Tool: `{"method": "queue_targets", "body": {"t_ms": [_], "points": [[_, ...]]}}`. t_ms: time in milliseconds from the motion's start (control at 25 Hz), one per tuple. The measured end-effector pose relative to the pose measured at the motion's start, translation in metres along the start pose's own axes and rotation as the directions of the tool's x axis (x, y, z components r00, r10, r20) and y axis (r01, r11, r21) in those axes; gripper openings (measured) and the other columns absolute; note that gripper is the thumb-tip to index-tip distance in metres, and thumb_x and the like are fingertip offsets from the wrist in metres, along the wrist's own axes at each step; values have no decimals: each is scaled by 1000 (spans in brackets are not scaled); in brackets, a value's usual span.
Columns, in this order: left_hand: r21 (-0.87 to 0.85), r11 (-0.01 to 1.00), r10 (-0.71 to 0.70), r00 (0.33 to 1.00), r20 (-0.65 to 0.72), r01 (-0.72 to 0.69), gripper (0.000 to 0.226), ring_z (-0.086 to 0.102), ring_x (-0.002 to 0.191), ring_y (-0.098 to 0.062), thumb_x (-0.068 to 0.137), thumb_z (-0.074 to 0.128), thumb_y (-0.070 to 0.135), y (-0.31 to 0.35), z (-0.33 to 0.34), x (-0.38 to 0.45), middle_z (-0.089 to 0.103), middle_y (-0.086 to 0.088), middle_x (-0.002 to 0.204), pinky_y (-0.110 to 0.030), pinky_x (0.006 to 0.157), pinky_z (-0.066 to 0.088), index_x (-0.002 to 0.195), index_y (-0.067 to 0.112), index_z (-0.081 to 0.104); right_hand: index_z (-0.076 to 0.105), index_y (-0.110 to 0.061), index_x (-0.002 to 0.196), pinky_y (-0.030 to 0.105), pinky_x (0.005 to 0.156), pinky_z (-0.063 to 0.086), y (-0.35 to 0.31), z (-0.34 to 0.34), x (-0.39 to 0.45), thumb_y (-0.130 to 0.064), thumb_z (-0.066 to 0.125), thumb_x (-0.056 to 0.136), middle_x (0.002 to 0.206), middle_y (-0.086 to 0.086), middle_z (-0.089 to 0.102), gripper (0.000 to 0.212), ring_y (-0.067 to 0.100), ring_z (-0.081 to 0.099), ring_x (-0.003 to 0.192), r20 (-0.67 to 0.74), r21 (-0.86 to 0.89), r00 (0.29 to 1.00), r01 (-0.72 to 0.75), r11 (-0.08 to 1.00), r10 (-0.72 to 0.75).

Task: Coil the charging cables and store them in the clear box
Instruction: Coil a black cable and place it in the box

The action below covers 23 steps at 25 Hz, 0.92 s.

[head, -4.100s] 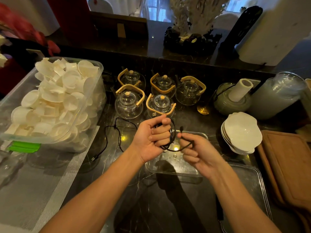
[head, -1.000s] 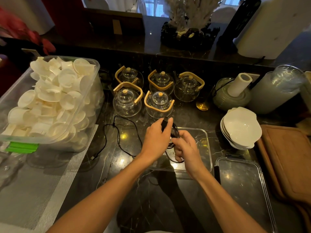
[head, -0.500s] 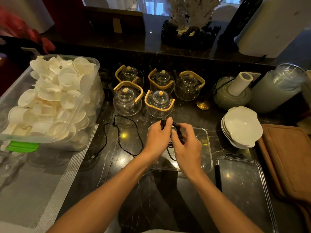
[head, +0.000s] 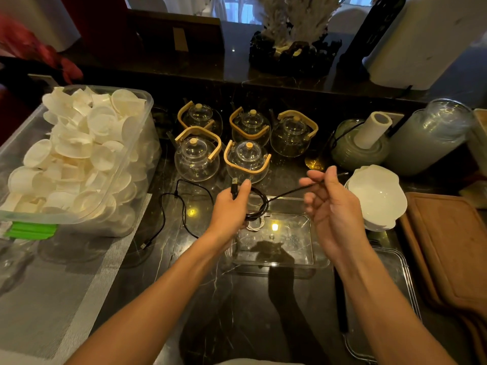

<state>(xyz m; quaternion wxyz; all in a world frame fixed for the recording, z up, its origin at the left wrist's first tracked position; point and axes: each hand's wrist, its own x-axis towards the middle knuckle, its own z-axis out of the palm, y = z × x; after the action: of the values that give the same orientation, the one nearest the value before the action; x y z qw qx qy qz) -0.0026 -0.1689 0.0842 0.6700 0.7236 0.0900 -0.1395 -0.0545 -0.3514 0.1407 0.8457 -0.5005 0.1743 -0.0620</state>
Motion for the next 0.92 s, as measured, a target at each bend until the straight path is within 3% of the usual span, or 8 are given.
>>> {"method": "queue_targets", "body": {"t_ms": [120, 200, 360, 480, 640, 720, 800, 920], "points": [[-26, 998, 56, 995, 79, -55, 50, 40, 41, -9, 98, 56, 53, 9, 1, 1, 42, 10, 49, -24, 39, 34, 52, 35, 56, 67, -6, 120, 17, 40, 29, 6, -13, 5, -39, 50, 105, 64, -5, 46, 40, 4, 33, 46, -75, 82, 973, -213, 974, 219], [3, 995, 102, 987, 126, -103, 49, 39, 42, -10, 97, 56, 54, 13, 5, 0, 41, 10, 48, -24, 41, 34, 54, 33, 51, 63, -5, 118, 18, 38, 22, 18, -16, 9, -32, 44, 109, 60, -6, 36, 34, 4, 25, 44, -111, -61, 945, -314, 947, 306], [-2, 988, 150, 963, 225, -153, 48, 37, 46, -15, 95, 55, 57, 16, 8, 0, 40, 8, 47, -29, 47, 31, 59, 27, 45, 55, -11, 99, 21, 37, 17, 36, -14, 8, -14, 44, 105, 58, -4, 34, 13, 8, 24, 46, -35, -319, 925, -368, 873, 377], [35, 984, 157, 951, 266, -172, 47, 41, 44, -13, 94, 55, 58, 16, 11, 0, 44, 7, 47, -24, 47, 35, 58, 28, 50, 68, -4, 104, 20, 39, 20, 44, -11, 6, -19, 55, 104, 59, -5, 38, 20, 7, 25, 48, 110, -390, 915, -319, 864, 387], [66, 985, 136, 958, 251, -157, 46, 44, 41, -9, 94, 54, 59, 11, 11, 0, 47, 8, 47, -18, 44, 40, 69, 20, 58, 77, -6, 108, 19, 40, 27, 51, -10, 7, -19, 57, 103, 60, -2, 42, 24, 7, 26, 46, 185, -305, 913, -298, 904, 363], [60, 993, 79, 963, 258, -98, 47, 42, 39, -12, 96, 54, 59, 7, 10, -1, 46, 5, 48, -23, 37, 35, 81, 15, 61, 76, -9, 109, 19, 40, 30, 54, -13, 7, -17, 51, 105, 63, -2, 43, 27, 7, 29, 46, 249, -253, 902, -290, 923, 351], [24, 1000, 9, 962, 272, -16, 44, 39, 39, -13, 98, 54, 56, 4, 10, -2, 44, 3, 51, -22, 37, 31, 85, 14, 60, 71, -1, 115, 21, 41, 33, 58, -13, 6, -16, 49, 105, 66, -2, 44, 29, 7, 31, 48, 296, -181, 899, -278, 943, 322], [1, 999, -45, 958, 285, 46, 40, 39, 41, -11, 102, 51, 52, 2, 14, -5, 44, 3, 55, -21, 36, 30, 81, 18, 54, 64, 1, 117, 24, 40, 35, 66, -7, 3, -18, 49, 100, 70, 3, 50, 29, 10, 37, 48, 234, -80, 941, -234, 969, 246]]}}
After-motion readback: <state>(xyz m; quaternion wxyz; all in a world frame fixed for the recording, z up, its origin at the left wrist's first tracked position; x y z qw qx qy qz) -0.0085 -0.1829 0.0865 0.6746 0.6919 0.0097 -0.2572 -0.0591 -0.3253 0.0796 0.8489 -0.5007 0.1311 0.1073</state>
